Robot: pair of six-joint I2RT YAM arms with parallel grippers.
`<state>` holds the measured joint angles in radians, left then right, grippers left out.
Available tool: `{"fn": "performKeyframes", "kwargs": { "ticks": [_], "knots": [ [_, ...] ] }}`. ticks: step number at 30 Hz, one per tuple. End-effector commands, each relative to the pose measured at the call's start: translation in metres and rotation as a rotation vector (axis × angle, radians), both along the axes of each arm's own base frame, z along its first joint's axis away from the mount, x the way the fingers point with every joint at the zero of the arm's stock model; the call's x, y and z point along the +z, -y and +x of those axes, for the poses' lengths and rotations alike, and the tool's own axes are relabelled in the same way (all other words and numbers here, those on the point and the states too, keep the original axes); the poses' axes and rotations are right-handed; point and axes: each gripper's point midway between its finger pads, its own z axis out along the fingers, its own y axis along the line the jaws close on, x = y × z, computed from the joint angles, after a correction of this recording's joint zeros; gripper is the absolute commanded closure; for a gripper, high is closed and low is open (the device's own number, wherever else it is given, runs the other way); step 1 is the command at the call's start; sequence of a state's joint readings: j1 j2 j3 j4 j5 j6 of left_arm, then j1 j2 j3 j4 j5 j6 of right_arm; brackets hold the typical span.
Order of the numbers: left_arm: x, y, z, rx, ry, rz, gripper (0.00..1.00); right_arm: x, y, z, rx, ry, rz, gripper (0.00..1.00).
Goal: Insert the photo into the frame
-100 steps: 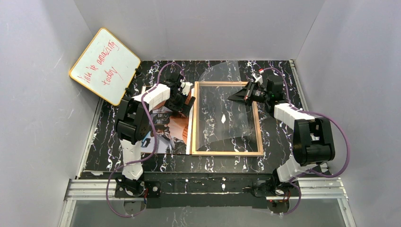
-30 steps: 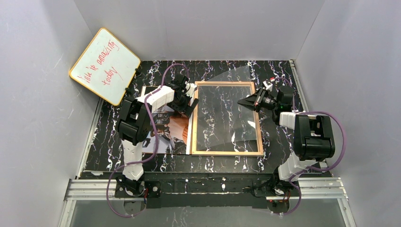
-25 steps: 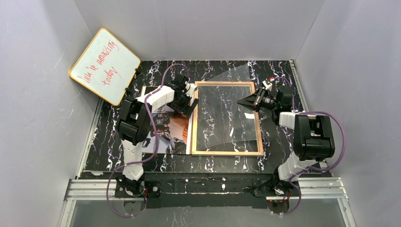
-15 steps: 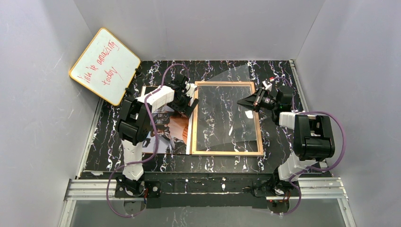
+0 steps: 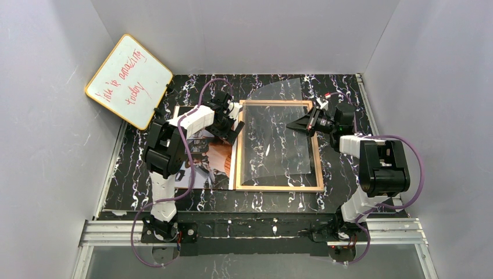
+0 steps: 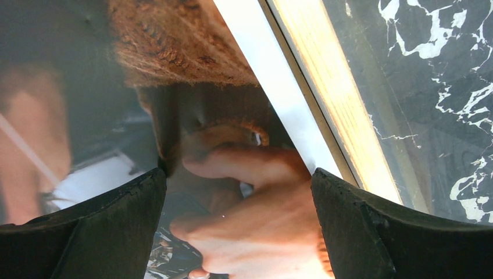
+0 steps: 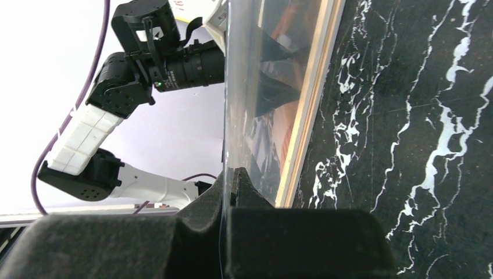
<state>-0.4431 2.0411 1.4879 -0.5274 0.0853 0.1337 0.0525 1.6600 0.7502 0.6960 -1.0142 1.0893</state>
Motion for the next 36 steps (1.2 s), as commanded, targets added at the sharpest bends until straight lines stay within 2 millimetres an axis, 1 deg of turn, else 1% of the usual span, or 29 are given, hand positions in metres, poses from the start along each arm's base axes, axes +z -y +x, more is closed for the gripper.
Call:
{"fn": "performKeyframes", "kwargs": {
  "ticks": [1,2,3,4,5,8,13,20,32,36],
  "knots": [
    [-0.029,0.005,-0.035,-0.027,-0.158,-0.016,0.08,0.0,0.001,0.003,0.021,0.025,-0.055,0.99],
    [-0.029,0.005,-0.035,-0.026,-0.157,-0.015,0.08,-0.003,0.005,0.006,0.014,0.046,-0.089,0.99],
    [-0.028,0.005,-0.035,-0.028,-0.156,-0.014,0.08,-0.006,0.008,0.01,0.003,0.044,-0.128,0.99],
    [-0.028,0.004,-0.035,-0.027,-0.153,-0.014,0.08,-0.013,0.011,0.009,-0.001,0.013,-0.171,0.99],
    [-0.028,0.005,-0.035,-0.028,-0.152,-0.015,0.08,-0.015,0.013,0.013,-0.006,0.019,-0.206,0.98],
    [-0.027,0.005,-0.035,-0.028,-0.149,-0.017,0.08,-0.021,0.017,0.016,-0.005,0.015,-0.258,0.93],
    [-0.026,0.006,-0.035,-0.027,-0.149,-0.021,0.08,-0.036,0.025,0.016,-0.035,-0.019,-0.329,0.94],
    [-0.025,0.004,-0.035,-0.031,-0.145,-0.017,0.08,-0.034,0.033,0.012,-0.09,-0.026,-0.354,0.99],
    [-0.025,0.005,-0.036,-0.03,-0.15,-0.021,0.08,-0.041,0.033,0.01,-0.097,-0.051,-0.349,0.99],
    [-0.026,0.006,-0.036,-0.028,-0.153,-0.023,0.08,-0.046,0.034,0.008,-0.107,-0.065,-0.359,0.99]
  ]
}}
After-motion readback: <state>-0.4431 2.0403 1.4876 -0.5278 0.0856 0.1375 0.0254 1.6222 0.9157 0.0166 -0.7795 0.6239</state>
